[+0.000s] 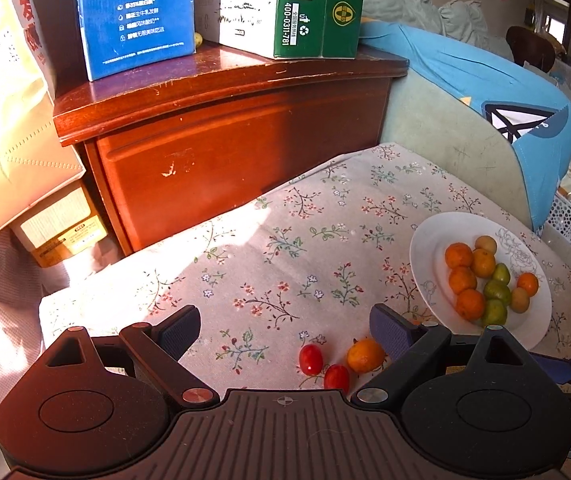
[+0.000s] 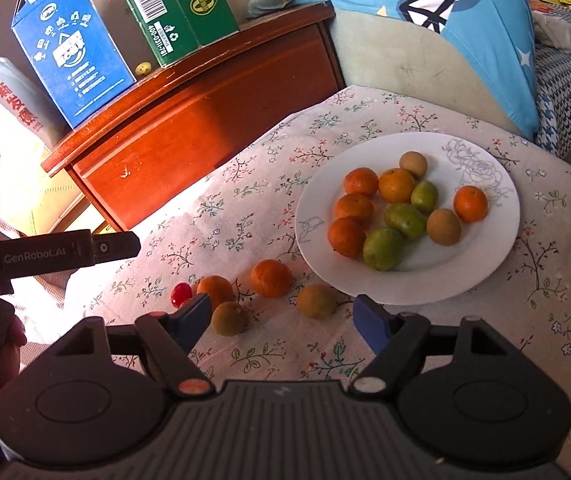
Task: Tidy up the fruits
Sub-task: 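Withdraw both open tools from the plate toward the fruits on the cloth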
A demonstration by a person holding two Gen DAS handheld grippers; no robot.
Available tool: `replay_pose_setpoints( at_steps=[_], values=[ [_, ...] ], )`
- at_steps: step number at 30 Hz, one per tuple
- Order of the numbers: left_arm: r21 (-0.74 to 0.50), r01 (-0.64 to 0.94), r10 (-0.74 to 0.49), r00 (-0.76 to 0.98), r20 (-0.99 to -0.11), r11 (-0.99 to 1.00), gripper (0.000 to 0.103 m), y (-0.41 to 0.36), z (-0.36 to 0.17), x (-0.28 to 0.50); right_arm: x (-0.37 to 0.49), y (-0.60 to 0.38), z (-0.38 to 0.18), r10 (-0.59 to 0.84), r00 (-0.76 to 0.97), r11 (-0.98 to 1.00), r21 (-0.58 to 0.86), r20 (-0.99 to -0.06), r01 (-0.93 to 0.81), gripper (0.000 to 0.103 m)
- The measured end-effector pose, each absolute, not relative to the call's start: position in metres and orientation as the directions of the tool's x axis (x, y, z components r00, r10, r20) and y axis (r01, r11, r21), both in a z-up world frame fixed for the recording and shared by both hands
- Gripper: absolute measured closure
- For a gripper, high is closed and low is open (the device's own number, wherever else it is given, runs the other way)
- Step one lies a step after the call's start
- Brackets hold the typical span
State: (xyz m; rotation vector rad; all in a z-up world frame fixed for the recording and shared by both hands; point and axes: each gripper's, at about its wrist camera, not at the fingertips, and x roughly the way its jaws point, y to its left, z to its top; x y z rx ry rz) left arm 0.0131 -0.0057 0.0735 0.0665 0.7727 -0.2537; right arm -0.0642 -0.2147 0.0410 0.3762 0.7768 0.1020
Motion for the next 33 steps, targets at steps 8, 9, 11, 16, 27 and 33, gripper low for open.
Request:
replay_pose_setpoints(
  at_steps=[8, 9, 11, 16, 27, 33],
  values=[
    [-0.046, 0.161, -0.140, 0.645, -0.752, 0.986, 0.010, 0.013, 0.058, 0.019, -0.050, -0.179, 0.024, 0.264, 0.685, 0.949, 0.310, -0.679, -0.058, 0.050],
    [-0.046, 0.153, -0.135, 0.640, -0.757, 0.987, 0.010, 0.014, 0.057, 0.020, -0.048, -0.175, 0.022, 0.265, 0.680, 0.951, 0.303, -0.683, -0.067, 0.053],
    [-0.044, 0.141, -0.124, 0.634, -0.763, 0.989, 0.010, 0.016, 0.054, 0.021, -0.045, -0.170, 0.019, 0.269, 0.673, 0.952, 0.295, -0.689, -0.079, 0.055],
    [-0.044, 0.144, -0.126, 0.634, -0.763, 0.989, 0.010, 0.016, 0.051, 0.020, -0.037, -0.162, 0.009, 0.263, 0.662, 0.957, 0.276, -0.702, -0.088, 0.062],
    [-0.028, 0.195, -0.145, 0.623, -0.769, 0.980, 0.010, 0.005, 0.042, 0.012, -0.033, -0.152, 0.005, 0.262, 0.675, 0.963, 0.230, -0.690, -0.140, 0.076],
    [-0.033, 0.246, -0.179, 0.598, -0.781, 0.969, 0.012, -0.007, 0.032, 0.004, -0.043, -0.164, 0.012, 0.256, 0.679, 0.964, 0.237, -0.688, -0.123, 0.076]
  ],
)
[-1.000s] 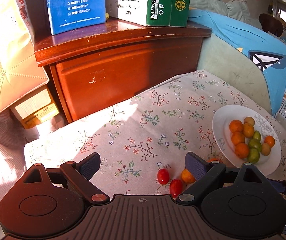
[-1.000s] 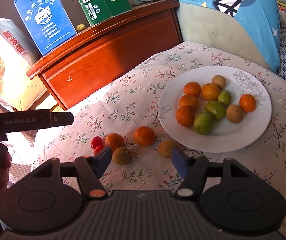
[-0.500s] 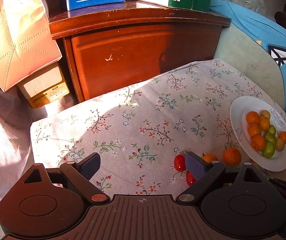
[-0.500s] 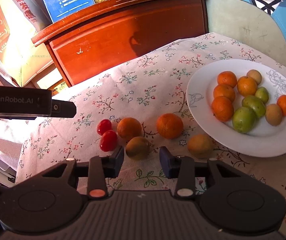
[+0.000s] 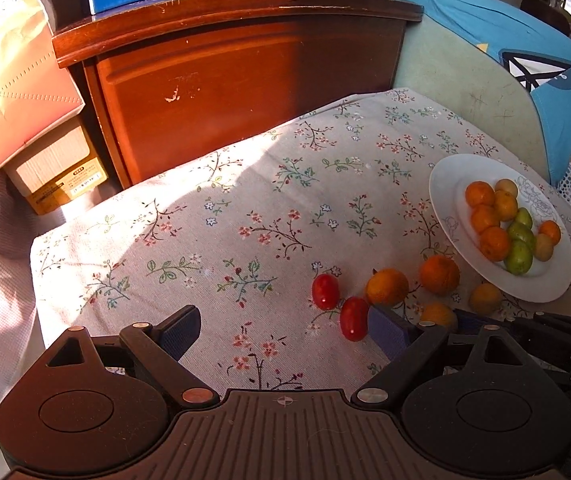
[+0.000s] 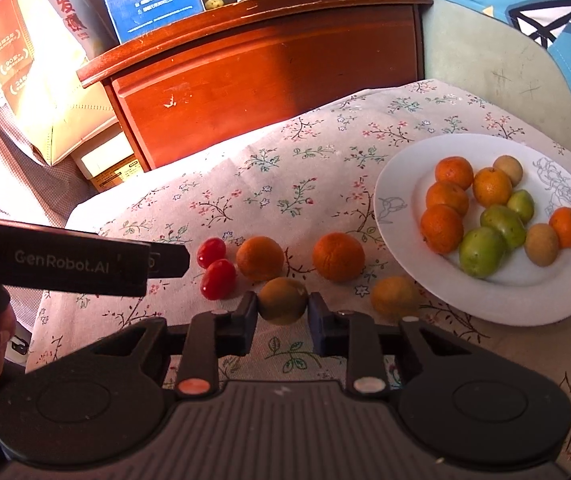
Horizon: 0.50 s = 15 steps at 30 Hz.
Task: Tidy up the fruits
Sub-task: 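Withdraw both open tools from the plate toward the fruits on the cloth, then grasp a brown round fruit with the right tool while the left tool grasps a red cherry tomato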
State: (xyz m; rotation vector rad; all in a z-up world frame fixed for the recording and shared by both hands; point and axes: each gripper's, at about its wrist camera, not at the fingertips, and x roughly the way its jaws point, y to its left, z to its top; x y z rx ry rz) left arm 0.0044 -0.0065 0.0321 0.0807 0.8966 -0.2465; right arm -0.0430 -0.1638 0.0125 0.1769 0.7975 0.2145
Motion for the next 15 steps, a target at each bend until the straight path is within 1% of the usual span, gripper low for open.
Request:
replay_pose_setpoints(
  at_steps=[5, 6, 8, 9, 10, 11, 13, 15],
  values=[
    [-0.076, 0.287, -0.237, 0.582, -0.778, 0.955, 0.012, -0.018, 0.025, -0.001, -0.053, -0.181, 0.017, 0.237, 0.681, 0.965, 0.249, -0.692, -0.083, 0.076],
    [-0.087, 0.292, -0.249, 0.581, -0.775, 0.952, 0.014, -0.019, 0.024, -0.002, -0.054, -0.184, 0.018, 0.234, 0.681, 0.965, 0.252, -0.694, -0.075, 0.076],
    [-0.108, 0.298, -0.268, 0.575, -0.773, 0.949, 0.018, -0.022, 0.022, -0.002, -0.056, -0.189, 0.019, 0.226, 0.683, 0.966, 0.252, -0.694, -0.063, 0.076],
    [-0.113, 0.299, -0.272, 0.570, -0.775, 0.947, 0.023, -0.023, 0.021, -0.001, -0.057, -0.190, 0.019, 0.224, 0.684, 0.965, 0.255, -0.694, -0.059, 0.076],
    [-0.114, 0.302, -0.274, 0.562, -0.780, 0.946, 0.030, -0.025, 0.019, 0.001, -0.057, -0.192, 0.019, 0.226, 0.684, 0.964, 0.260, -0.693, -0.055, 0.076],
    [-0.111, 0.305, -0.271, 0.556, -0.786, 0.946, 0.033, -0.027, 0.016, 0.002, -0.057, -0.194, 0.019, 0.229, 0.682, 0.963, 0.266, -0.695, -0.053, 0.076],
    [-0.110, 0.303, -0.268, 0.550, -0.791, 0.947, 0.042, -0.028, 0.012, 0.003, -0.058, -0.196, 0.019, 0.223, 0.681, 0.962, 0.269, -0.697, -0.039, 0.076],
    [-0.116, 0.301, -0.272, 0.551, -0.789, 0.946, 0.047, -0.028, 0.010, 0.003, -0.059, -0.200, 0.020, 0.221, 0.686, 0.961, 0.276, -0.694, -0.030, 0.076]
  ],
)
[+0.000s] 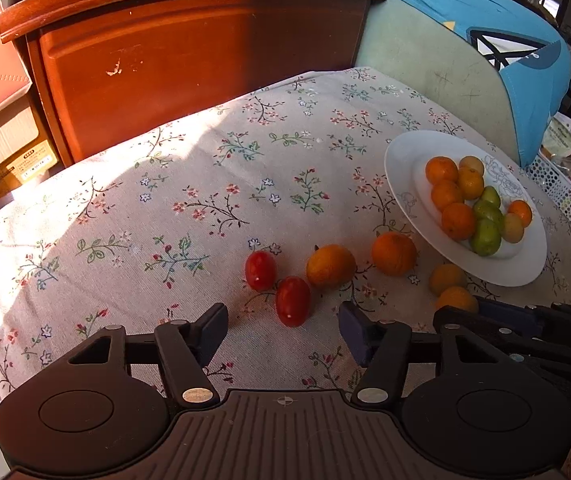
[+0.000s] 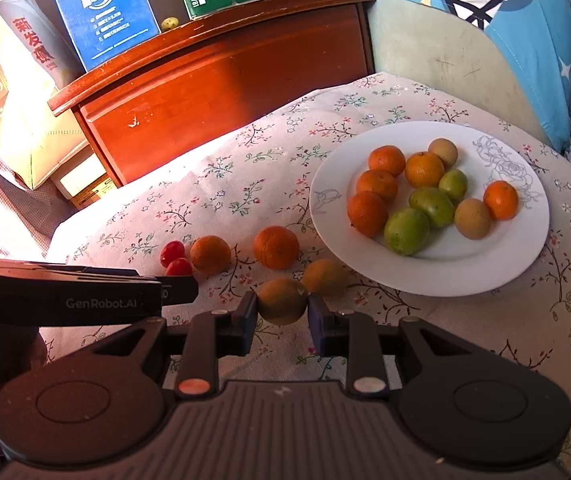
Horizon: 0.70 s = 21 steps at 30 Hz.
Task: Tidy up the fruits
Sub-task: 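Grasp a brown round fruit with the right tool while the left tool grasps a red cherry tomato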
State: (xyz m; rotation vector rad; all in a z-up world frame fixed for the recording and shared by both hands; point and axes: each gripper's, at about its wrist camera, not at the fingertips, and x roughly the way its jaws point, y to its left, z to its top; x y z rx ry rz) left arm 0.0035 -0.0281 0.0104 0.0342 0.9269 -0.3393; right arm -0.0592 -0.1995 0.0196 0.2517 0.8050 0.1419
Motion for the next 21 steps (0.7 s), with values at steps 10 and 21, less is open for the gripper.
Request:
replay_pose_setpoints(
  at_steps=[10, 21],
  values=[
    [-0.094, 0.323, -0.274, 0.573, -0.772, 0.942, 0.073, -0.0362, 0.0062, 0.0054, -0.0621, -0.2029, 0.0215, 0.214, 0.693, 0.959, 0.284, -0.688, -0.014, 0.076],
    [-0.106, 0.342, -0.300, 0.586, -0.753, 0.934, 0.086, -0.0370, 0.0124, -0.0004, -0.0610, -0.2032, 0.0227, 0.213, 0.695, 0.958, 0.286, -0.687, -0.011, 0.076]
  ],
)
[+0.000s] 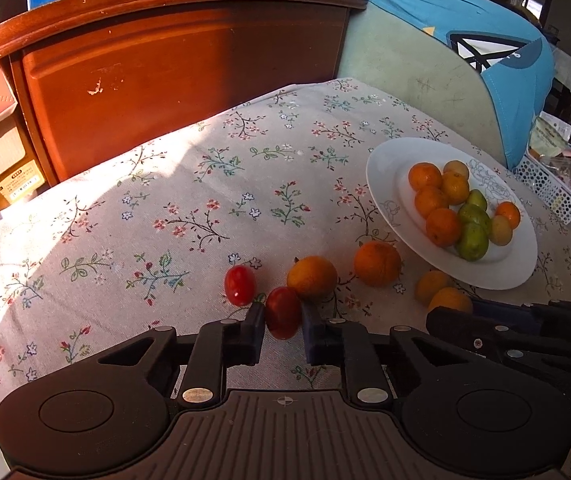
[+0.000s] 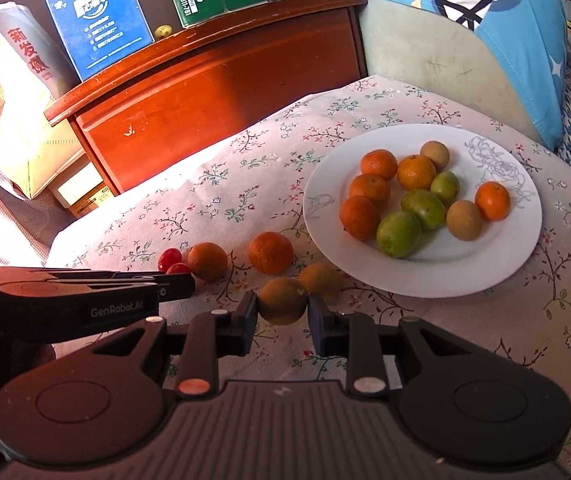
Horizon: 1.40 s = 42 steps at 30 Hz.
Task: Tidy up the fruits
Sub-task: 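Grasp a brown round fruit with the right tool while the left tool grasps a red cherry tomato, then carry the brown fruit and tomato over the white plate and lower them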
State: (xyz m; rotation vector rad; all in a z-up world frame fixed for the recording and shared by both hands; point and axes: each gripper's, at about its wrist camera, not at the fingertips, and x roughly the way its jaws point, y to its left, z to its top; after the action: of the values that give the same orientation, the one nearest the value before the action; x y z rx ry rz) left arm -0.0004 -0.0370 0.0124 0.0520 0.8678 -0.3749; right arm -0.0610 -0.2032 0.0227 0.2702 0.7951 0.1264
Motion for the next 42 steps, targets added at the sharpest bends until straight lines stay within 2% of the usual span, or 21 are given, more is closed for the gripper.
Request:
replay_pose_setpoints(
  at_steps=[17, 30, 39, 42],
  values=[
    [-0.117, 0.385, -0.361, 0.658, -0.661, 0.915, 0.086, -0.054, 0.055, -0.009, -0.064, -0.219, 0.048, 0.217, 0.751, 0.946, 0.324, -0.624, -0.004, 0.076],
    [-0.155, 0.444, -0.444, 0.677, -0.586, 0.882, 0.086, -0.089, 0.088, 0.015, -0.051, -0.274, 0.097, 0.174, 0.813, 0.937, 0.348, -0.555, 0.036, 0.076],
    [-0.187, 0.477, -0.488, 0.649, -0.584, 0.859, 0.086, -0.121, 0.083, 0.047, -0.026, -0.315, 0.095, 0.109, 0.811, 0.946, 0.311, -0.575, 0.093, 0.076],
    [-0.186, 0.495, -0.500, 0.635, -0.589, 0.849, 0.086, -0.133, 0.077, 0.058, -0.018, -0.327, 0.087, 0.109, 0.800, 0.932, 0.340, -0.591, 0.125, 0.076]
  ],
)
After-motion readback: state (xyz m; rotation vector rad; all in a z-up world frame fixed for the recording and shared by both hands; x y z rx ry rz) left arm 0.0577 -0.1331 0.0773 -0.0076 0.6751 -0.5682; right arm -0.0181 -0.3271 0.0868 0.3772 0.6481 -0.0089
